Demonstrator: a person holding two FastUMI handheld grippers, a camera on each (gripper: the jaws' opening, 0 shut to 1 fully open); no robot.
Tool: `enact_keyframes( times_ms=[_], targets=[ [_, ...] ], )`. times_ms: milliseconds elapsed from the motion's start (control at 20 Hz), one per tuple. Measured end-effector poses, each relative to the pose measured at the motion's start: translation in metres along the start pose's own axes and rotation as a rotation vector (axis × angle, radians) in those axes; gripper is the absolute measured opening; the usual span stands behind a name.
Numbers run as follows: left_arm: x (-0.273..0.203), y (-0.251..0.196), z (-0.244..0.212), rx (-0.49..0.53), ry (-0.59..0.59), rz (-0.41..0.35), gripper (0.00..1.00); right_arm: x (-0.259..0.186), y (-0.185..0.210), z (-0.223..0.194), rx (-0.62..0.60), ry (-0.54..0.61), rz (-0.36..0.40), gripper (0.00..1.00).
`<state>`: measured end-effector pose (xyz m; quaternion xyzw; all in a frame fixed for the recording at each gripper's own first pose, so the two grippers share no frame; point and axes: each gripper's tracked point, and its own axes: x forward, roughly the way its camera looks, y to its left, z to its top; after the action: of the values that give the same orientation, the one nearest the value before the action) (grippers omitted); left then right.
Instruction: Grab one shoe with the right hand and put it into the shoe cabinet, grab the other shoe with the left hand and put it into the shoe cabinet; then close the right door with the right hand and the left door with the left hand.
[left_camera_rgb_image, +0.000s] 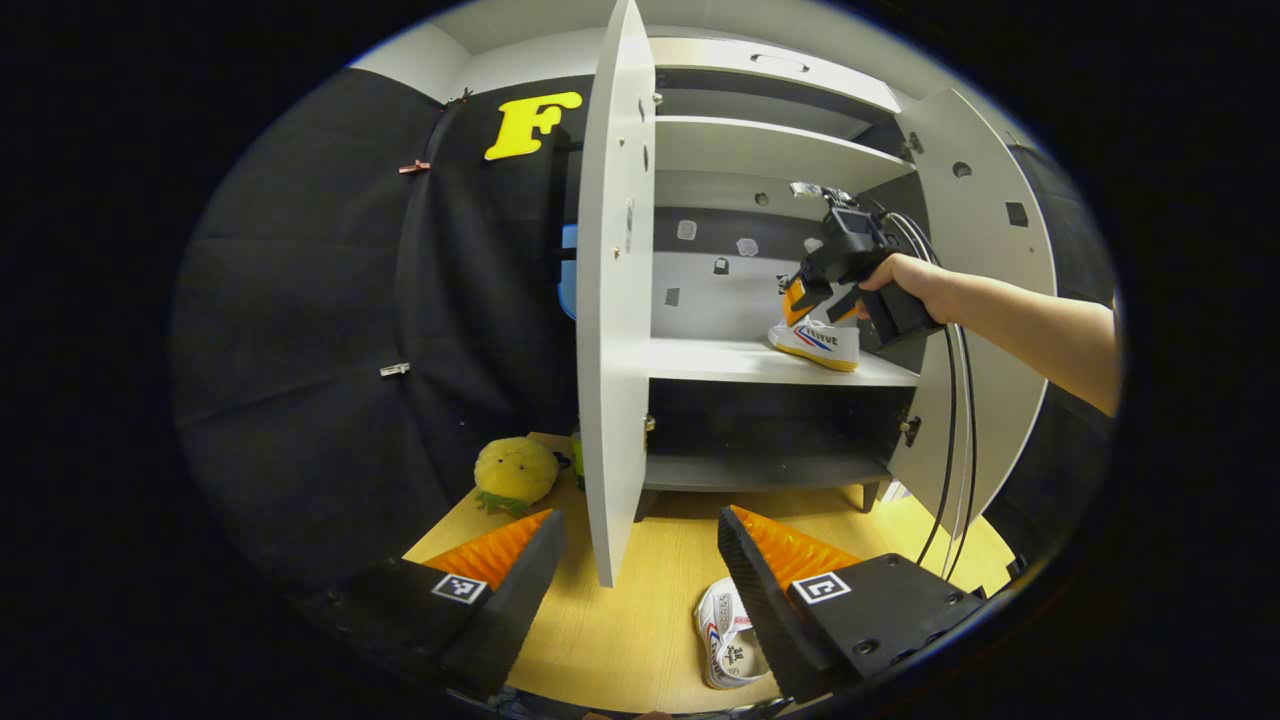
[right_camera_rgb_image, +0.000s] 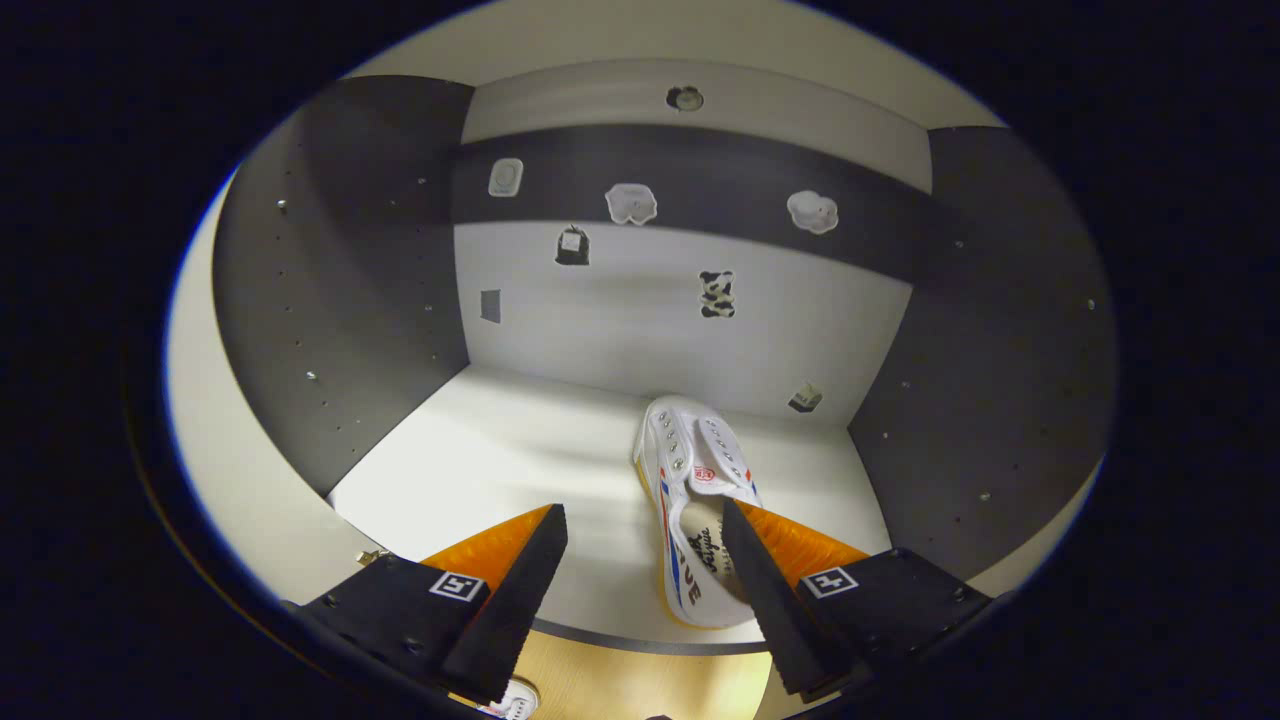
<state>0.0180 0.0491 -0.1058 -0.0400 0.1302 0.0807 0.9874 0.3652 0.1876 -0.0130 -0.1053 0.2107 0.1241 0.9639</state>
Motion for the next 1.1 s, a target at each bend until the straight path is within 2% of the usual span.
enact_keyframes(
  times_ms=[200,350,500,700,900,1100],
  targets=[
    [-0.007,-0.010,-0.018,0.043,0.006,-0.067,0.95,-0.066,0.003,0.006,-0.025,-0.111,0.021,0.99],
    [-0.007,-0.017,-0.046,0.045,0.043,-0.124,0.95,-0.118,0.005,-0.015,0.028,-0.195,0.016,0.98],
    [-0.001,-0.027,-0.085,0.015,0.112,-0.204,0.95,-0.156,0.008,-0.066,0.135,-0.231,0.001,0.98],
    [0.011,-0.027,-0.147,0.031,0.239,-0.270,0.95,-0.195,0.006,-0.153,0.138,-0.214,-0.057,0.98],
    [0.034,-0.038,-0.188,0.014,0.329,-0.332,0.95,-0.233,0.010,-0.237,0.163,-0.151,-0.086,0.98],
    [0.052,-0.062,-0.220,0.014,0.421,-0.381,0.96,-0.268,0.013,-0.316,0.191,-0.031,-0.118,0.99]
  ],
)
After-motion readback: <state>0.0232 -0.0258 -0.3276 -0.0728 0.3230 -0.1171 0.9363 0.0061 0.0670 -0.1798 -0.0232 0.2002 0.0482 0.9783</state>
